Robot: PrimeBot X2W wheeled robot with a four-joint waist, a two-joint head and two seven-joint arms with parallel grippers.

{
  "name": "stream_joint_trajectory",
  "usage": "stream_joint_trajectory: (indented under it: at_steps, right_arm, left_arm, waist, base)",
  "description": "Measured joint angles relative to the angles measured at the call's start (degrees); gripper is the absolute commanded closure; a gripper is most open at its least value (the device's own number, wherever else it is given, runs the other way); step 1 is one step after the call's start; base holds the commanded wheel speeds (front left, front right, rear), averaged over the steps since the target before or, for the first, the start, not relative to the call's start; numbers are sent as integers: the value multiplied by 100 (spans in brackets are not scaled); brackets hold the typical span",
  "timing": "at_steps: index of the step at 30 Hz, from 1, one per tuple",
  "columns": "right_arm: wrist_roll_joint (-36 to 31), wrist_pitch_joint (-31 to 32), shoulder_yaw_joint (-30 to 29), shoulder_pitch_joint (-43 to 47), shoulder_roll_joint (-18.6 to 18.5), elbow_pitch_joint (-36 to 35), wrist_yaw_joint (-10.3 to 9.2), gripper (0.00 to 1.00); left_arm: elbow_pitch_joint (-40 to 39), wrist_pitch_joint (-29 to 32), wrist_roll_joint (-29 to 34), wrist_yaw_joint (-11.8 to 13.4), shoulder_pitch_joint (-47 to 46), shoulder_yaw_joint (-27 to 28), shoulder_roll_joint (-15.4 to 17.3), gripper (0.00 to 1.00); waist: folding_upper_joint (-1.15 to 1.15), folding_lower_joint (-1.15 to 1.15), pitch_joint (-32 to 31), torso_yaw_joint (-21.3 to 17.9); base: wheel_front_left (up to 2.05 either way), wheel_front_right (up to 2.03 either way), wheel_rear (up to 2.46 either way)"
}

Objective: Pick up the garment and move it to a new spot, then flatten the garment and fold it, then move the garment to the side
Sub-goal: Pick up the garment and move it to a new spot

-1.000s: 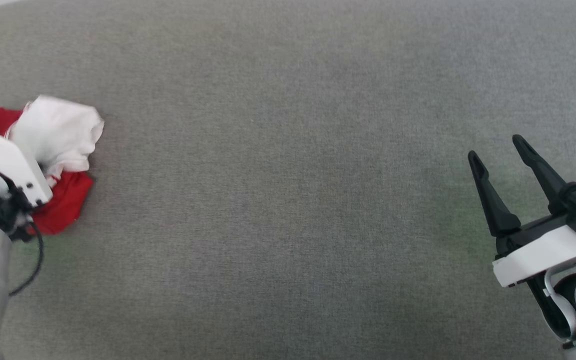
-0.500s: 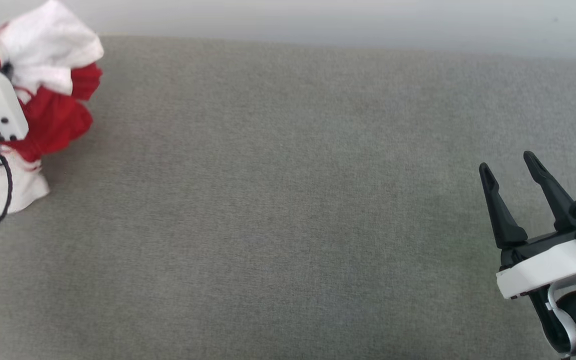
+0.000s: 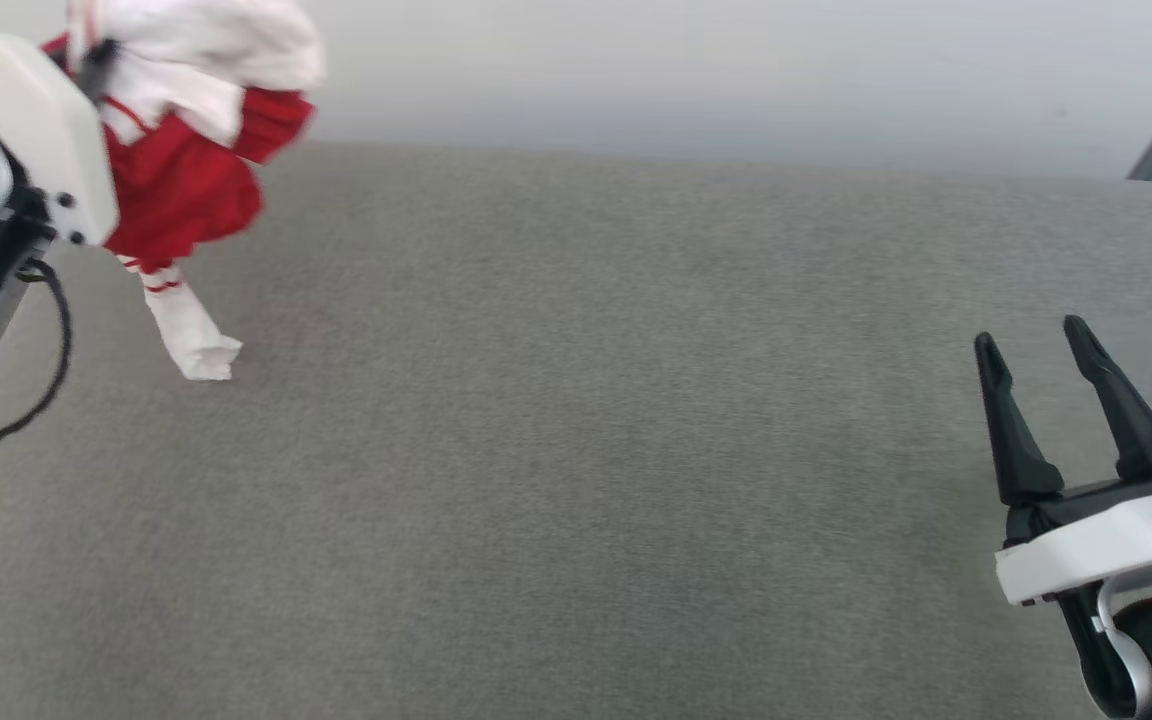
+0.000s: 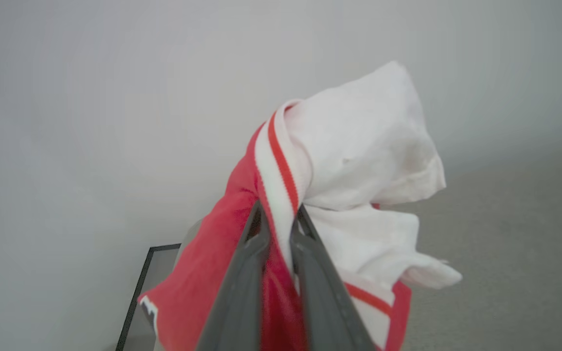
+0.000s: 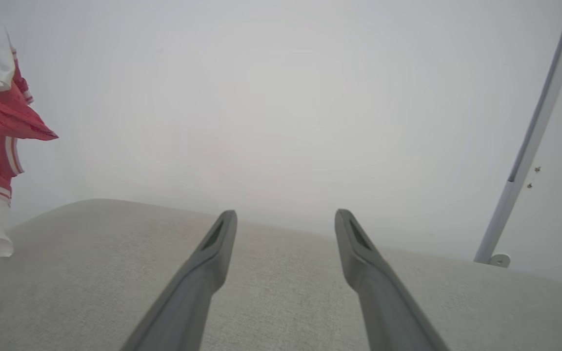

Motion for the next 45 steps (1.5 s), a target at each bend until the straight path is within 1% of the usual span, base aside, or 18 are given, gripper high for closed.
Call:
stream_joint_trajectory:
  at_steps: [4, 10, 13, 15, 17, 21, 24, 27, 33, 40, 44, 45]
  right_arm:
    - [-23, -53, -134, 94, 83, 23, 0, 0]
    - [-54, -104, -324, 206, 199, 40, -1, 0]
    - [-69, -111, -398, 272, 247, 41, -1, 0]
    - [-68, -120, -424, 326, 272, 56, 0, 0]
    - [-67, -129, -446, 359, 304, 63, 0, 0]
    - [-66, -157, -437, 435, 394, 87, -1, 0]
    - [-67, -186, -368, 434, 463, 145, 0, 0]
    - [-54, -225, -275, 428, 513, 223, 0, 0]
    - [-27, -280, -53, 302, 606, 383, 0, 0]
    - [65, -407, 157, 39, 599, 627, 0, 0]
    - [114, -457, 237, -69, 583, 753, 0, 0]
    - [121, -458, 257, -90, 579, 773, -1, 0]
  left_arm:
    - [-772, 433, -146, 3, 194, -97, 12, 100]
    - [-1837, 1066, -311, 149, 581, -292, 2, 100]
    - [-2272, 1296, -363, 197, 802, -441, -53, 100]
    - [-2482, 1448, -376, 235, 957, -570, -96, 100]
    - [-2655, 1549, -382, 272, 1107, -739, -211, 100]
    - [-2726, 1658, -392, 300, 1375, -1060, -448, 100]
    - [-2496, 1666, -386, 297, 1544, -1339, -658, 100]
    - [-2089, 1619, -371, 259, 1687, -1595, -868, 100]
    - [-855, 1514, -287, 171, 1791, -2046, -1247, 100]
    - [627, 1251, -175, 68, 1696, -2464, -1619, 100]
    - [1187, 1050, -192, 24, 1452, -2587, -1806, 100]
    - [1272, 958, -243, 19, 1412, -2582, -1858, 87]
  waist:
    - [0, 0, -89, -217]
    - [0, 0, -191, -669]
    - [0, 0, -231, -928]
    - [0, 0, -252, -1109]
    - [0, 0, -269, -1285]
    - [0, 0, -272, -1616]
    - [0, 0, -243, -1836]
    - [0, 0, -188, -2025]
    - [0, 0, -20, -2313]
    - [0, 0, 205, -2515]
    - [0, 0, 274, -2534]
    - [0, 0, 278, -2523]
  base:
    - [0, 0, 0]
    - [0, 0, 0]
    - [0, 0, 0]
    - [0, 0, 0]
    - [0, 0, 0]
    - [0, 0, 0]
    - [0, 0, 0]
    - [0, 0, 0]
    - [0, 0, 0]
    - [0, 0, 0]
    - [0, 0, 0]
    - [0, 0, 0]
